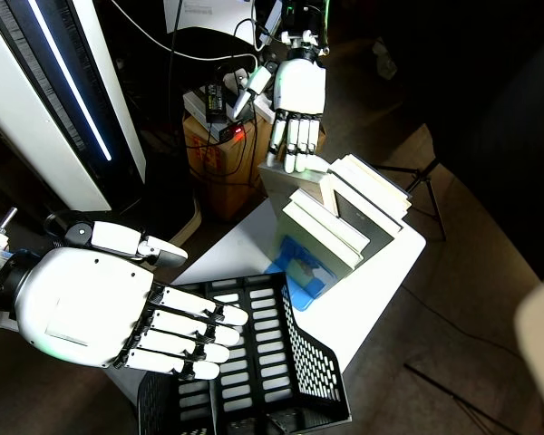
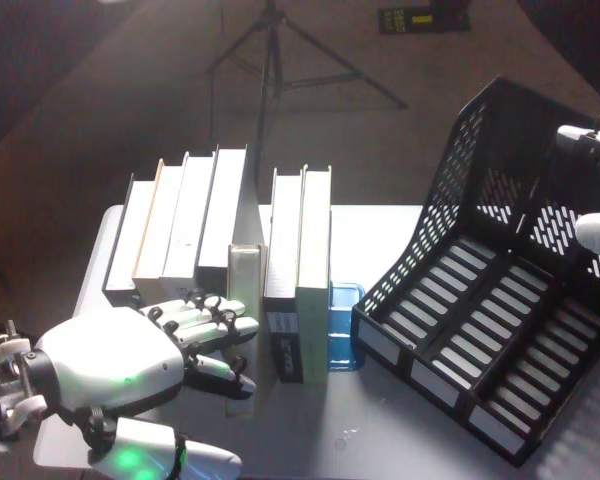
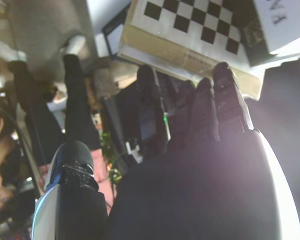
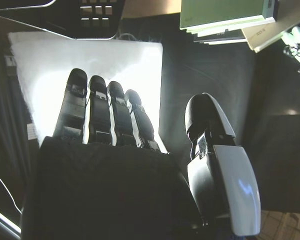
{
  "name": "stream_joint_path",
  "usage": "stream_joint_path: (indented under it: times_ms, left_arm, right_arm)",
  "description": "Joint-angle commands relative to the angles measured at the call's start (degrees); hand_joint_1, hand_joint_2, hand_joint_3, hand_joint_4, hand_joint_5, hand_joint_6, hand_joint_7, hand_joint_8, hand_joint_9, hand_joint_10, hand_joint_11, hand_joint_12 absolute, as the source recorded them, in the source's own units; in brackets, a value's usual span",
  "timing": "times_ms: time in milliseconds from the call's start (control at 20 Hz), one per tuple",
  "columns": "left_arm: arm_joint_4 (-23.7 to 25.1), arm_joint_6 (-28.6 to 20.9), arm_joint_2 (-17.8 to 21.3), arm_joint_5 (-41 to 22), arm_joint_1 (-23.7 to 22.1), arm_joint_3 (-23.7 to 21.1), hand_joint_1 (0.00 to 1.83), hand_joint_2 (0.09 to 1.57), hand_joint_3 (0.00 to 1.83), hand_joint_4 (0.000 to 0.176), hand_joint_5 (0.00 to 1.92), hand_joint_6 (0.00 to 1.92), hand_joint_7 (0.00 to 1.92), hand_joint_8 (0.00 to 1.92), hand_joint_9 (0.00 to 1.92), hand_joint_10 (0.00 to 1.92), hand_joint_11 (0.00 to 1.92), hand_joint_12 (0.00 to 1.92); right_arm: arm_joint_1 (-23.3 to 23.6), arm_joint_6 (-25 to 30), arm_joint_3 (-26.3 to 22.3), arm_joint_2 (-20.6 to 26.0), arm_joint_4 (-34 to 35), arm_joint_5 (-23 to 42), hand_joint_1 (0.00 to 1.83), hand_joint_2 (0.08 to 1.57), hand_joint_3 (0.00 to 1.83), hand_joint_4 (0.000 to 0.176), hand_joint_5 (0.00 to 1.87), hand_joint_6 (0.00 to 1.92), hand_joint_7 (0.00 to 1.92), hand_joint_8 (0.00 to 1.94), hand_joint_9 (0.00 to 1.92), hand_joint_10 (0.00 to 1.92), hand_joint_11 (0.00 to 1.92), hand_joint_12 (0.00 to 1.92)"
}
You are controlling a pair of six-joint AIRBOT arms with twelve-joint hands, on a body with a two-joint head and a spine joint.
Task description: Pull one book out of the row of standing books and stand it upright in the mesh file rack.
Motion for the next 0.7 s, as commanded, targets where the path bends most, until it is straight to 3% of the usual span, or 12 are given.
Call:
stream_joint_path:
  times_ms: [0,50,150,200,250,350,400,450,600,650]
  left_arm:
    - [-0.1,-0.5,0.5,-4.3,0.0,-0.3,0.0,1.13,0.02,0.034,0.56,0.02,0.0,0.0,0.0,0.0,0.0,0.0]
    - [-0.3,-0.6,1.1,-5.5,0.0,-0.6,0.0,1.13,0.02,0.034,0.56,0.02,0.0,0.0,0.0,0.0,0.0,0.0]
    - [-1.6,-0.1,2.8,-9.1,-0.1,-1.4,0.0,1.15,0.03,0.013,0.51,0.0,0.0,0.0,0.0,0.0,0.0,0.0]
    - [-3.2,1.1,4.0,-11.7,-0.1,-2.1,0.0,1.21,0.05,0.029,0.49,0.0,0.0,0.0,0.0,0.0,0.0,0.0]
    - [-4.4,2.0,4.7,-13.6,-0.1,-2.5,0.0,1.21,0.05,0.029,0.49,0.0,0.0,0.0,0.0,0.0,0.0,0.0]
    - [-8.1,4.8,7.2,-19.4,-0.1,-3.6,0.0,1.34,0.04,0.007,0.39,0.0,0.0,0.0,0.0,0.0,0.0,0.0]
    - [-10.0,6.0,8.1,-21.2,-0.1,-3.7,0.0,1.34,0.04,0.007,0.39,0.0,0.0,0.0,0.0,0.0,0.0,0.0]
    - [-12.1,7.2,8.6,-22.1,-0.1,-3.6,0.0,1.35,0.03,0.031,0.27,0.0,0.0,0.0,0.0,0.0,0.0,0.0]
    - [-19.2,9.2,8.7,-22.8,-0.1,-1.1,0.02,1.41,0.01,0.017,0.2,0.0,0.09,0.01,0.0,0.0,0.0,0.0]
    - [-21.4,9.2,8.3,-22.4,-0.1,0.2,0.08,1.41,0.01,0.004,0.2,0.0,0.1,0.01,0.0,0.0,0.0,0.0]
  right_arm:
    - [0.1,0.3,0.2,0.5,0.0,6.4,0.37,1.38,0.0,0.0,0.0,0.0,0.0,0.0,0.0,0.0,0.0,0.0]
    - [0.1,0.3,0.1,0.5,-0.1,6.4,0.37,1.38,0.0,0.0,0.0,0.0,0.0,0.0,0.0,0.0,0.0,0.0]
    - [0.1,0.3,-0.4,0.9,-1.1,6.5,0.33,1.37,0.0,0.0,0.0,0.0,0.0,0.0,0.0,0.0,0.0,0.0]
    - [0.2,0.3,-1.1,1.4,-2.0,6.8,0.36,1.39,0.01,0.0,0.0,0.0,0.0,0.0,0.0,0.0,0.0,0.0]
    - [0.2,0.3,-1.6,1.7,-2.8,7.2,0.36,1.39,0.01,0.0,0.0,0.0,0.0,0.0,0.0,0.0,0.0,0.0]
    - [1.0,0.3,-3.7,2.9,-5.9,8.0,0.34,1.39,0.0,0.0,0.0,0.0,0.0,0.0,0.0,0.0,0.0,0.0]
    - [1.6,0.3,-4.4,3.3,-7.4,8.0,0.34,1.39,0.0,0.0,0.0,0.0,0.0,0.0,0.0,0.0,0.0,0.0]
    - [2.3,0.3,-5.1,3.6,-9.1,7.8,0.36,1.39,0.0,0.0,0.0,0.0,0.0,0.0,0.0,0.0,0.0,0.0]
    - [5.5,0.3,-6.4,3.7,-15.2,4.5,0.34,1.35,0.0,0.0,0.0,0.0,0.0,0.0,0.0,0.0,0.0,0.0]
    - [6.9,0.3,-6.3,3.3,-17.6,2.8,0.3,1.34,0.0,0.0,0.0,0.0,0.0,0.0,0.0,0.0,0.0,0.0]
